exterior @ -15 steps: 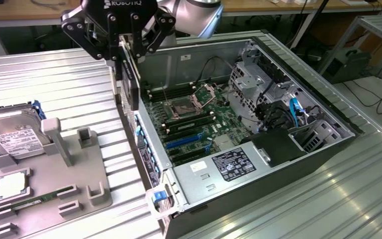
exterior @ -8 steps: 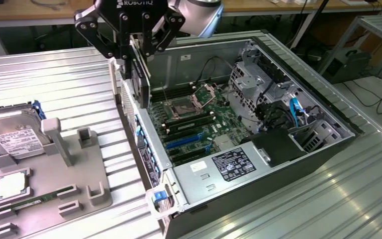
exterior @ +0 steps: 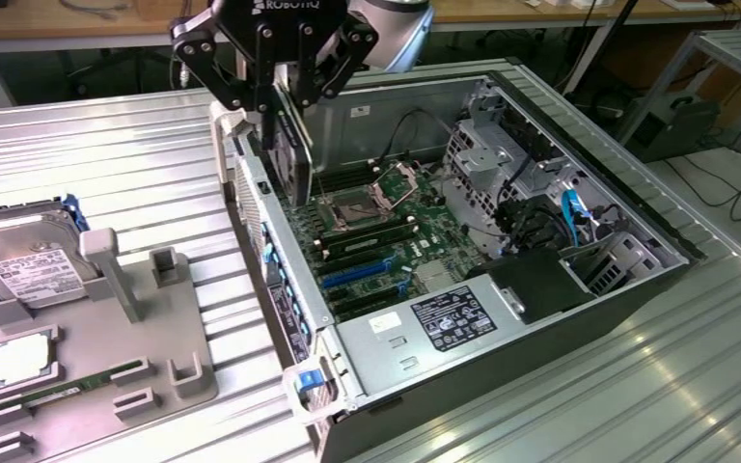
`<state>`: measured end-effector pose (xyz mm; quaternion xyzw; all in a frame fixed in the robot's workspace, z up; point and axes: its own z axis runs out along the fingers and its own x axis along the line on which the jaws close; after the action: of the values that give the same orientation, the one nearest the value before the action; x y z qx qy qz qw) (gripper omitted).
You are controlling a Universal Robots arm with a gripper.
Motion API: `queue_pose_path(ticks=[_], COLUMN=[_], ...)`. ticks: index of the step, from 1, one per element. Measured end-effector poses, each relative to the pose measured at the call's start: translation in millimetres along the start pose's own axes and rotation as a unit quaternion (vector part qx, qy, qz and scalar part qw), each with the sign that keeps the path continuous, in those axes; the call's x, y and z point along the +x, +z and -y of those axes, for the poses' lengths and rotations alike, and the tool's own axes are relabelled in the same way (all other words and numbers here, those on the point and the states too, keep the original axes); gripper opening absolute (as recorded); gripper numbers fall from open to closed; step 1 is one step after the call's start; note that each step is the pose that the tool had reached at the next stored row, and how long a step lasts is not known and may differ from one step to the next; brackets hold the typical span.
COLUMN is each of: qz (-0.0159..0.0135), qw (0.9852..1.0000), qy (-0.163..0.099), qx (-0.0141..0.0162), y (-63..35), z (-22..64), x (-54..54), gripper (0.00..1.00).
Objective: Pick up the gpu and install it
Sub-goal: 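Pick up the gpu and move the gpu toward the slot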
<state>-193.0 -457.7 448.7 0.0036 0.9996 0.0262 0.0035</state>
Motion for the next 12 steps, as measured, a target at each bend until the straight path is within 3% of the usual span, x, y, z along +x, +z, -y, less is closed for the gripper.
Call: queue_pose_path(ticks=[12], qz=[0.0], qw=[1.0], qy=[0.0], qx=[0.0], y=[0.1], z=[-0.1], x=[-16.8], gripper=[0.28])
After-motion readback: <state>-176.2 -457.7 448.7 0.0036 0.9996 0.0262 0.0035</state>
